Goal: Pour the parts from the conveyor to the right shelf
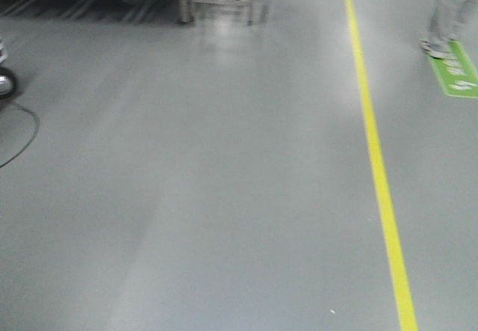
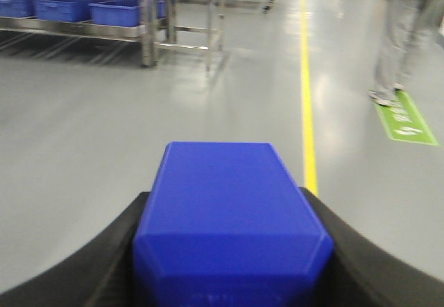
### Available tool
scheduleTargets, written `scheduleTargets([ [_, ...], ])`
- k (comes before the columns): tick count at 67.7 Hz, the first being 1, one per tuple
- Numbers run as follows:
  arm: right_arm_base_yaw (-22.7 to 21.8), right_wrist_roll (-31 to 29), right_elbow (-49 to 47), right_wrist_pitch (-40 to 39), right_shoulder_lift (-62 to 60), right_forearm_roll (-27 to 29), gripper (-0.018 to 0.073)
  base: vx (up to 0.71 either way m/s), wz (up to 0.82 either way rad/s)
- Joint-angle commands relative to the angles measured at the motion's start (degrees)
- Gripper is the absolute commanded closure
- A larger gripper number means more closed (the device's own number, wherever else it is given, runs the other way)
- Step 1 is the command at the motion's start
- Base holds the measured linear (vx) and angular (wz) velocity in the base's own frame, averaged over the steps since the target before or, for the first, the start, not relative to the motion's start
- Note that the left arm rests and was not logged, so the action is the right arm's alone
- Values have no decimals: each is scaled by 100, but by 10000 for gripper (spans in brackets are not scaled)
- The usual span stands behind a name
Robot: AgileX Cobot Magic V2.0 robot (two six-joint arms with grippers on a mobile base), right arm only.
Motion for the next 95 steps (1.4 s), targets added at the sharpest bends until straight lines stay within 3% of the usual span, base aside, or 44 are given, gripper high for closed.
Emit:
scheduleTargets([
  [1,-23,0,-143,-436,105,-53,565,-16,-61],
  [34,-23,0,-143,-437,105,-42,565,-9,-40],
  [95,-23,0,-143,-437,105,-42,565,15,-6],
])
